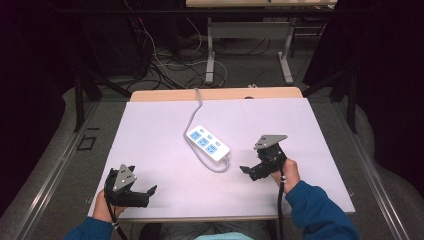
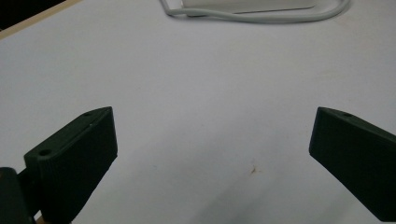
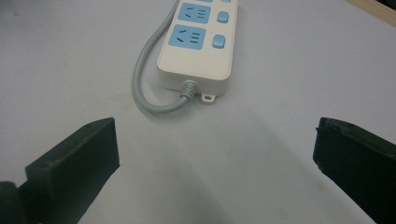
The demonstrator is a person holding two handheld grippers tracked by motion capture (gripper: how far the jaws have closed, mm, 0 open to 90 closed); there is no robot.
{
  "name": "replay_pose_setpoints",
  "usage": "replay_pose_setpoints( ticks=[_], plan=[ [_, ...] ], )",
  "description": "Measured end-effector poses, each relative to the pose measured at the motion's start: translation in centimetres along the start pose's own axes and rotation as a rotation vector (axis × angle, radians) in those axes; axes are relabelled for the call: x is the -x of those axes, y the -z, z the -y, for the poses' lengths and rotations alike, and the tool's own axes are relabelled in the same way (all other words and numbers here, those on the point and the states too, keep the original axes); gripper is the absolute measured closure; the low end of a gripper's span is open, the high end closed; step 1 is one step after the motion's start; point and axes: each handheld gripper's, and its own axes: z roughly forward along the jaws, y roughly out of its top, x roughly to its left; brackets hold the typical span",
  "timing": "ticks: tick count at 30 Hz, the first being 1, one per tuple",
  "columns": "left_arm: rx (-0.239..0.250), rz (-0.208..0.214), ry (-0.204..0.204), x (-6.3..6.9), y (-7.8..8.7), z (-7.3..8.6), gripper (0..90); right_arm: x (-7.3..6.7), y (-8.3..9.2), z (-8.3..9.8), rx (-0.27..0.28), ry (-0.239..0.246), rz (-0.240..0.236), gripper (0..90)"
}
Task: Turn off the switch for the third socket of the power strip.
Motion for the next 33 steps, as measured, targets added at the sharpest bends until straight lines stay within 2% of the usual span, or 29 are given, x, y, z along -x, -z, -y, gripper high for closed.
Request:
replay_pose_setpoints(
  ticks=[8, 9, 11, 16, 17, 20, 21, 23, 25, 28, 32, 33],
  plan=[
    [0.003, -0.002, 0.000, 0.0, 0.0, 0.0, 1.0, 0.4, -1.2, -1.2, 0.008, 0.007, -0.009, 0.0],
    [0.001, -0.002, -0.003, 0.0, 0.0, 0.0, 1.0, 0.5, -1.2, -1.4, -0.013, 0.012, -0.014, 0.0],
    [0.000, 0.000, -0.003, 0.0, 0.0, 0.0, 1.0, 0.6, -1.8, -1.8, 0.003, 0.012, -0.010, 0.0],
    [-0.002, 0.001, 0.000, 0.0, 0.0, 0.0, 1.0, 0.8, -2.3, -2.4, -0.011, 0.006, -0.018, 0.0],
    [0.001, 0.002, -0.001, 0.0, 0.0, 0.0, 1.0, 0.9, -2.5, -2.5, -0.006, 0.021, -0.021, 0.0],
    [0.003, 0.001, 0.000, 0.0, -0.1, 0.0, 1.0, 1.0, -3.0, -2.9, -0.006, 0.014, -0.021, 0.1],
    [0.003, 0.000, -0.001, 0.0, 0.0, 0.0, 1.0, 1.0, -3.0, -3.0, -0.021, 0.018, -0.019, 0.1],
    [0.003, -0.001, -0.001, 0.0, 0.0, 0.0, 1.0, 1.0, -3.3, -3.2, -0.005, 0.016, -0.020, 0.2],
    [0.003, 0.000, -0.002, 0.0, 0.0, 0.0, 1.0, 1.1, -3.5, -3.4, -0.019, 0.015, -0.015, 0.6],
    [0.004, 0.001, -0.001, 0.0, -0.1, 0.0, 1.0, 1.1, -4.0, -3.7, -0.010, 0.028, -0.012, 1.3],
    [-0.002, 0.007, -0.005, 0.0, 0.0, -0.1, 1.0, 1.3, -4.4, -4.2, -0.029, 0.030, -0.031, 2.1],
    [-0.002, 0.007, -0.005, 0.0, 0.0, -0.1, 1.0, 1.3, -4.7, -4.3, -0.015, 0.032, -0.019, 2.0]
  ],
)
